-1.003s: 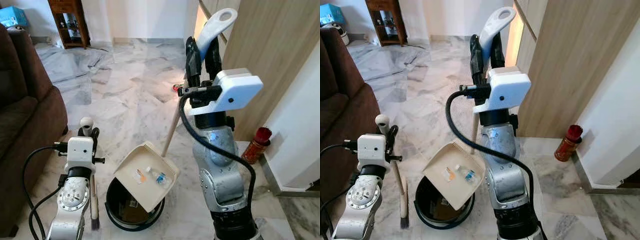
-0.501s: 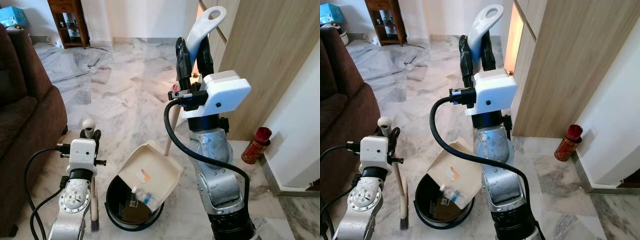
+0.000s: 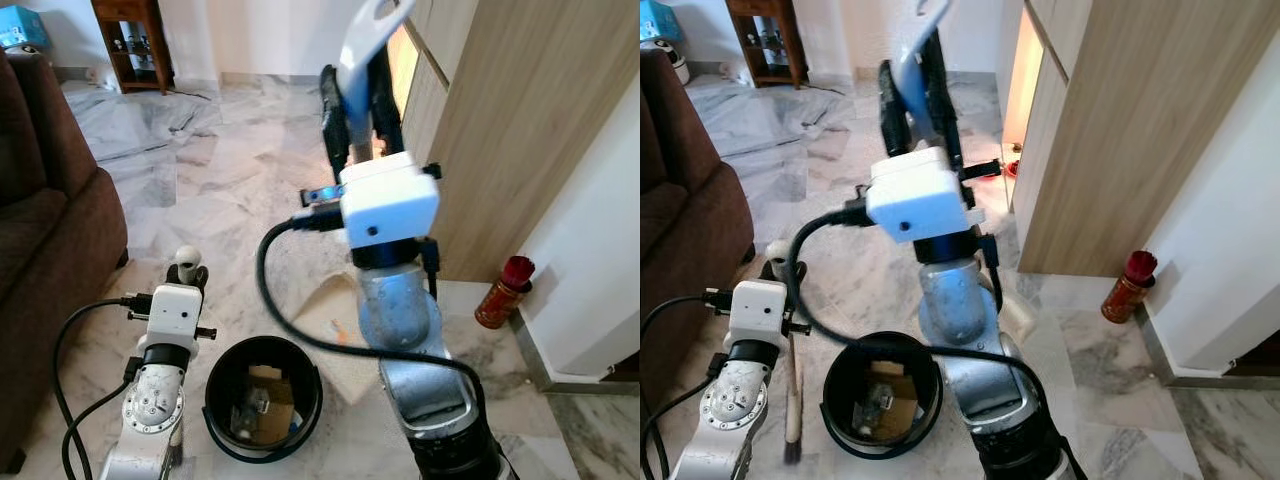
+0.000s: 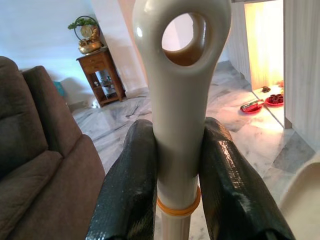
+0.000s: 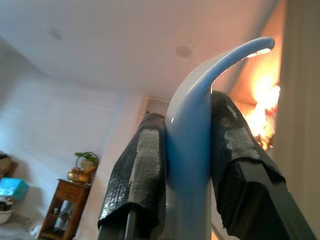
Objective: Sweep floor
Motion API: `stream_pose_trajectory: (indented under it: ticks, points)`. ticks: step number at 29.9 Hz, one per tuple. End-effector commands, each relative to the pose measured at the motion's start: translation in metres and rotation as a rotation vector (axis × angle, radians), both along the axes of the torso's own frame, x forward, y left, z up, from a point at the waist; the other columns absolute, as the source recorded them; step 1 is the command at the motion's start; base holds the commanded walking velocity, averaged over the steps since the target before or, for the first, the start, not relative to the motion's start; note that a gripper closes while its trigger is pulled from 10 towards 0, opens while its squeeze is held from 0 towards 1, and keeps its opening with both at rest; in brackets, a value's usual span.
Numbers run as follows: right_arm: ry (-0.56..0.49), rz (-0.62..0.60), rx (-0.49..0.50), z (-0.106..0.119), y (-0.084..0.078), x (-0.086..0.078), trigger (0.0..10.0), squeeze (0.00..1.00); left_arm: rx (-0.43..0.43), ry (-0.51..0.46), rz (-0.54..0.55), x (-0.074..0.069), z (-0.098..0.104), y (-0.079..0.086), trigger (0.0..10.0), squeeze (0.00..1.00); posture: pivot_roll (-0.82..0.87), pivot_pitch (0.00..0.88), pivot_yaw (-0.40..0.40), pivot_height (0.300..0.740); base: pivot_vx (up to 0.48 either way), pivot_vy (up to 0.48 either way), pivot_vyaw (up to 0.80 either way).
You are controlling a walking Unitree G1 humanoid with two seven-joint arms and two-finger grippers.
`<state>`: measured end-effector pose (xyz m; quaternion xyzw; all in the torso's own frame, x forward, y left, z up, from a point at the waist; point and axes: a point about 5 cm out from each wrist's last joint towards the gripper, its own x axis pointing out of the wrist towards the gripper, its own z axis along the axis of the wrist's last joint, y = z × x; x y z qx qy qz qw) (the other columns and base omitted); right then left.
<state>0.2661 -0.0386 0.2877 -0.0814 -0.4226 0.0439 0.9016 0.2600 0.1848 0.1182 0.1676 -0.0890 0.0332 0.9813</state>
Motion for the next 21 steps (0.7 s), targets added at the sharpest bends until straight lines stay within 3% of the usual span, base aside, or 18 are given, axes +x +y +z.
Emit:
stream_pose_trajectory:
  ticks: [1, 3, 5, 6, 7, 8, 11, 14, 16, 19, 21]
  points:
    - [0.0, -0.031, 0.046, 0.009, -0.015, 0.005, 10.0, 0.0, 0.02, -0.042, 0.002, 0.0, 0.005, 0.0, 10.0, 0.0, 0.03, 0.0, -0.049, 0.74, 0.0, 0.0, 0.0]
    - [0.058, -0.148, 0.02, -0.002, -0.042, 0.018, 10.0, 0.0, 0.011, -0.025, -0.015, 0.002, 0.002, -0.003, 10.0, 0.0, 0.02, 0.0, -0.046, 0.74, 0.0, 0.0, 0.0]
    - [0.052, -0.162, 0.012, -0.003, -0.047, 0.018, 10.0, 0.0, 0.009, -0.027, -0.019, 0.002, 0.002, -0.004, 10.0, 0.0, 0.02, 0.0, -0.046, 0.74, 0.0, 0.0, 0.0]
    - [0.037, -0.233, -0.031, -0.004, -0.06, 0.019, 10.0, 0.0, 0.003, -0.029, -0.024, 0.002, 0.002, -0.005, 10.0, 0.0, 0.02, 0.0, -0.042, 0.74, 0.0, 0.0, 0.0]
    - [0.037, -0.233, -0.031, -0.004, -0.06, 0.019, 10.0, 0.0, 0.003, -0.029, -0.024, 0.002, 0.002, -0.005, 10.0, 0.0, 0.02, 0.0, -0.042, 0.74, 0.0, 0.0, 0.0]
    - [0.039, -0.309, -0.05, -0.006, -0.076, 0.02, 10.0, 0.0, -0.002, -0.029, -0.029, 0.002, 0.002, -0.007, 10.0, 0.0, 0.01, 0.0, -0.041, 0.74, 0.0, 0.0, 0.0]
    - [0.05, -0.383, -0.091, -0.013, -0.095, 0.02, 10.0, 0.0, -0.005, -0.023, -0.037, 0.001, 0.001, -0.008, 10.0, 0.0, 0.01, 0.0, -0.034, 0.74, 0.0, 0.0, 0.0]
    - [0.075, -0.418, -0.159, -0.025, -0.11, 0.016, 10.0, 0.0, -0.012, -0.017, -0.049, 0.002, 0.001, -0.008, 10.0, 0.0, 0.01, 0.0, -0.028, 0.74, 0.0, 0.0, 0.0]
    - [0.116, -0.42, -0.135, -0.034, -0.117, 0.014, 10.0, 0.0, -0.015, -0.013, -0.055, 0.003, 0.0, -0.007, 10.0, 0.0, 0.01, 0.0, -0.025, 0.74, 0.0, 0.0, 0.0]
    - [0.162, -0.399, -0.219, -0.055, -0.119, 0.008, 10.0, 0.0, -0.032, -0.002, -0.054, 0.003, -0.001, -0.006, 10.0, 0.0, 0.01, 0.0, -0.02, 0.74, 0.0, 0.0, 0.0]
    - [0.226, -0.38, -0.221, -0.073, -0.123, 0.003, 10.0, 0.0, -0.04, 0.006, -0.055, 0.003, -0.001, -0.005, 10.0, 0.0, 0.01, 0.0, -0.015, 0.74, 0.0, 0.0, 0.0]
